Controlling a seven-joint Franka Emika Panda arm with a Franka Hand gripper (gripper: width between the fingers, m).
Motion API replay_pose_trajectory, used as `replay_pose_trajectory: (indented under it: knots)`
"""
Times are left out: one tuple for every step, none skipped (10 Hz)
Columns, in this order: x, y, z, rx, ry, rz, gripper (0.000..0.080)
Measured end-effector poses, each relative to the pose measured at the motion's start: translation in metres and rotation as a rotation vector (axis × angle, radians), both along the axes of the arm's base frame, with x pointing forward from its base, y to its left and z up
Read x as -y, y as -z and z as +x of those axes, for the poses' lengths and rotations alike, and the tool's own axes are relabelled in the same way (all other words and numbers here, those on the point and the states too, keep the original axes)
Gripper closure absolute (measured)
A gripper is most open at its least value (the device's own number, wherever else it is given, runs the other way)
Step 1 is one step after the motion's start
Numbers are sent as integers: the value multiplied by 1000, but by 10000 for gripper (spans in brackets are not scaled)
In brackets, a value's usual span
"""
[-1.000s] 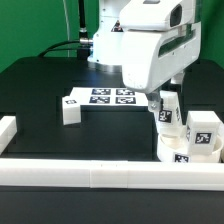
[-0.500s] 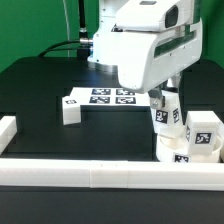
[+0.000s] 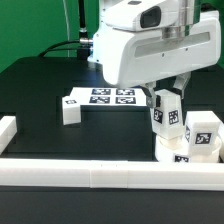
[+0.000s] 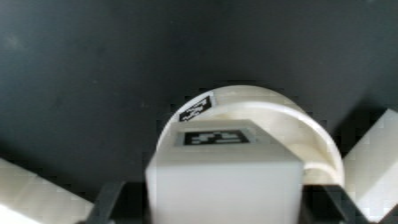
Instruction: Assemble stool
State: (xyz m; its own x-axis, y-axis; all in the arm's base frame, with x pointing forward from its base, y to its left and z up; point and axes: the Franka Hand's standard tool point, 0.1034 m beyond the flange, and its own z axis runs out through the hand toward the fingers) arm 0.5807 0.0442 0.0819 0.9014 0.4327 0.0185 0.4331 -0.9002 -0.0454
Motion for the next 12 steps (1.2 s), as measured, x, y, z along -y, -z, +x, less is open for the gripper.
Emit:
replay_pose_trajectory:
  knots:
    - [0,0,0,-5,94,1,461]
    - [0,0,0,-9,196,8,461]
    - [0,0,0,-12,260,10,460]
    - [-1,0,0,-16,321,10,460]
    - [-1,0,0,-20,394,10,460]
    - [-2,0,0,-23,450,10,460]
    - [-2,0,0,-25,490,10,460]
    - [-2,0,0,-30,574,10,460]
    - [-2,0,0,-34,650,13,460]
    - [-2,0,1,-42,738,33,460]
    - [-2,0,1,-48,825,46,460]
    - [-4,0,2,-52,913,61,460]
